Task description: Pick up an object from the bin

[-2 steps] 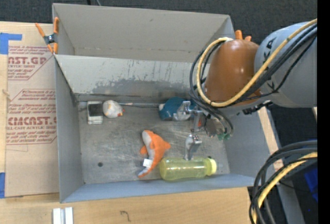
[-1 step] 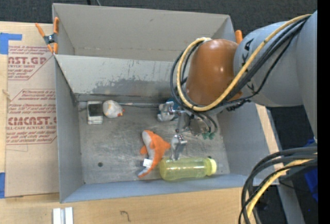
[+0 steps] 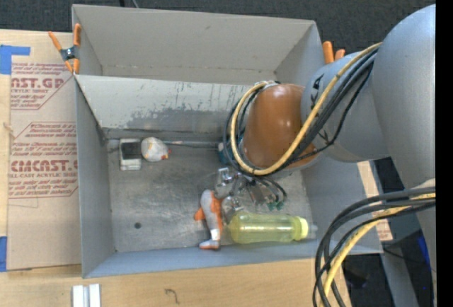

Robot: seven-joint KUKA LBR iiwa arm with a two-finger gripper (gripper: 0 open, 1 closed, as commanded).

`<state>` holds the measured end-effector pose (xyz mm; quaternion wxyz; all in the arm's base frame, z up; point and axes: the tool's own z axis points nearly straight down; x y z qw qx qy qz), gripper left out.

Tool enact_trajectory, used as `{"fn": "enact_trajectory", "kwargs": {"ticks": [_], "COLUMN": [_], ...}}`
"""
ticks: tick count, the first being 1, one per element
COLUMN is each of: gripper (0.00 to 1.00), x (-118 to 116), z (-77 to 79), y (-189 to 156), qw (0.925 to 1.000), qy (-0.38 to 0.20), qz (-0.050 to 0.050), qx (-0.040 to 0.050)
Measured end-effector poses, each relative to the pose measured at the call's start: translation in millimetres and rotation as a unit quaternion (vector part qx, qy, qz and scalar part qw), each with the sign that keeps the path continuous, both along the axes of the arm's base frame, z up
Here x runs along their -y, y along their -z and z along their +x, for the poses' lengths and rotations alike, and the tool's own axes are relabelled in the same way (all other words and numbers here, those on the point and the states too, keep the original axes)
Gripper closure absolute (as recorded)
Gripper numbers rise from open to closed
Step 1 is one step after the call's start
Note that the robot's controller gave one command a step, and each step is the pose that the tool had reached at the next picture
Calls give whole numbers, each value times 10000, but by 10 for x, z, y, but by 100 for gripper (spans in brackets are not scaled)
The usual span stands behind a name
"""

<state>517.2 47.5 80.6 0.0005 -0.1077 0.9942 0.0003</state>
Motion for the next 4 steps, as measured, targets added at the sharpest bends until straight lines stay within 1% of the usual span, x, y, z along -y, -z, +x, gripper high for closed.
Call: {"fn": "enact_trajectory", "kwargs": {"ticks": [1, 2, 3, 4], "gripper": [100, 100, 100, 0], "x": [0, 112, 108, 196], "z": [0, -15, 45, 16], "y": [0, 15, -153, -1053], "qw": [10000, 9977, 9832, 9906], "qy": [-1, -675, -1826, -1368], "qz": [0, 6, -5, 2], "qx": [0, 17, 4, -20]}}
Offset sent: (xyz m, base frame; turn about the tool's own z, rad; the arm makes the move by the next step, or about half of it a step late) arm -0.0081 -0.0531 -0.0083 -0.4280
